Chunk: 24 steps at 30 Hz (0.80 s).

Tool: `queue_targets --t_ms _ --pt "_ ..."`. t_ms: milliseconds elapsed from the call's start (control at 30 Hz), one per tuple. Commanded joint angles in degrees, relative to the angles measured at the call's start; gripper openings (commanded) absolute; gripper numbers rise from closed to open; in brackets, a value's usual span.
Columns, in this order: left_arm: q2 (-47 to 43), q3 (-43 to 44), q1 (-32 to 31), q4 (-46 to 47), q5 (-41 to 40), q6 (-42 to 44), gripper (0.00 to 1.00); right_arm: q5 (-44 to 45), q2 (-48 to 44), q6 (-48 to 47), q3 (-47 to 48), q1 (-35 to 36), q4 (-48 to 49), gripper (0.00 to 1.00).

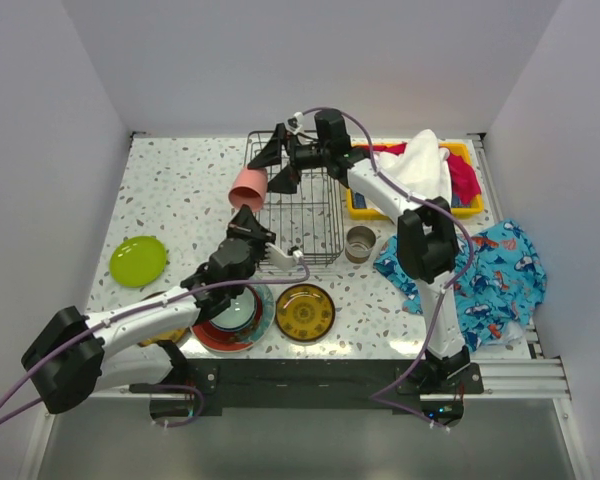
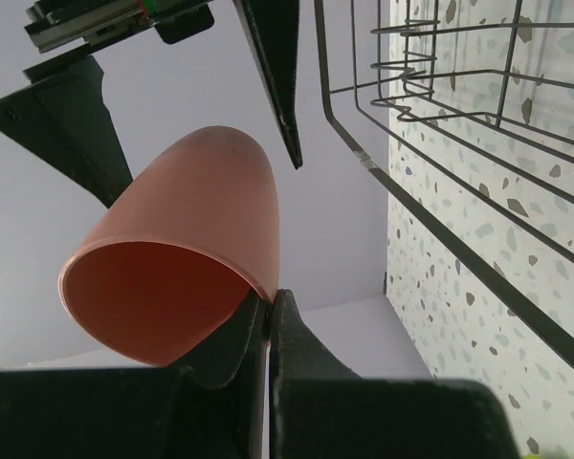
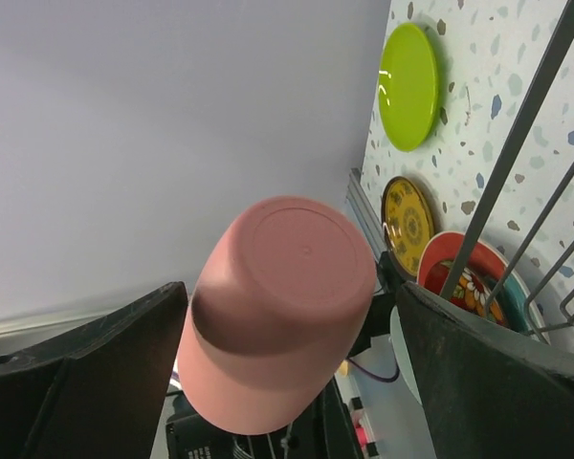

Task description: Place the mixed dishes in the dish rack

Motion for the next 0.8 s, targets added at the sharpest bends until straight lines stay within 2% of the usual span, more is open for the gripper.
queue_targets --t_ms 0,133,167,267,300,367,433,467,500,533,567,600,667,767 --pt "1.52 -0.07 -0.74 5.17 0.06 4.2 0.0 -1.54 -0.5 2.27 2.28 0.21 -0.21 0.91" --pt "2.22 0.72 -1.18 4.28 -0.38 4.37 0.0 -2.51 -0.33 2.01 2.01 0.03 0.57 0.74" --pt "2.23 0.72 -1.27 4.28 -0.03 4.37 0.0 -2.77 -0.24 1.4 2.18 0.03 1.36 0.66" --pt "2.31 -0.16 -1.36 5.68 0.94 4.99 0.0 -2.95 0.64 -0.71 3.67 0.03 1.37 0.56" --pt "2.4 -0.42 -1.62 5.77 1.2 5.25 0.0 -3.03 0.81 -1.41 4.29 0.03 2.33 0.47" --pt "2.14 -0.86 -1.97 5.43 1.47 4.99 0.26 -2.95 1.25 -2.99 4.73 -0.05 4.43 0.41" --pt "1.09 1.58 -3.29 -0.52 1.21 2.37 0.52 -1.98 1.87 -3.79 6.4 -0.75 6.19 0.31" --pt "0.56 3.25 -3.81 -4.64 1.55 -3.22 0.57 -1.37 2.92 -5.53 7.45 -1.11 6.38 0.26" --pt "-0.05 5.1 -4.43 -13.56 2.16 -6.66 0.62 -0.93 3.8 -6.86 10.59 -1.46 5.86 0.19" --pt "-1.45 8.6 -4.61 -17.83 4.26 -10.18 0.67 -0.14 4.59 -8.26 12.54 -2.16 5.33 0.11" --pt "-2.16 10.11 -4.61 -22.31 6.11 -16.48 0.68 0.3 6.6 -11.76 14.64 -2.6 3.06 0.06" --pt "-3.04 11.34 -4.7 -31.49 8.04 -18.72 0.7 0.83 7.49 -13.62 18.75 -2.87 1.56 0.03" --pt "-6.11 13.64 -4.96 -37.79 13.58 -23.54 0.7 3.72 8.9 -19.59 21.86 -3.92 -1.6 0.0" --pt "-9.28 15.22 -5.4 -43.87 15.44 -29.43 0.72 11.27 8.55 -30.66 23.81 -4.8 -3.46 0.0"
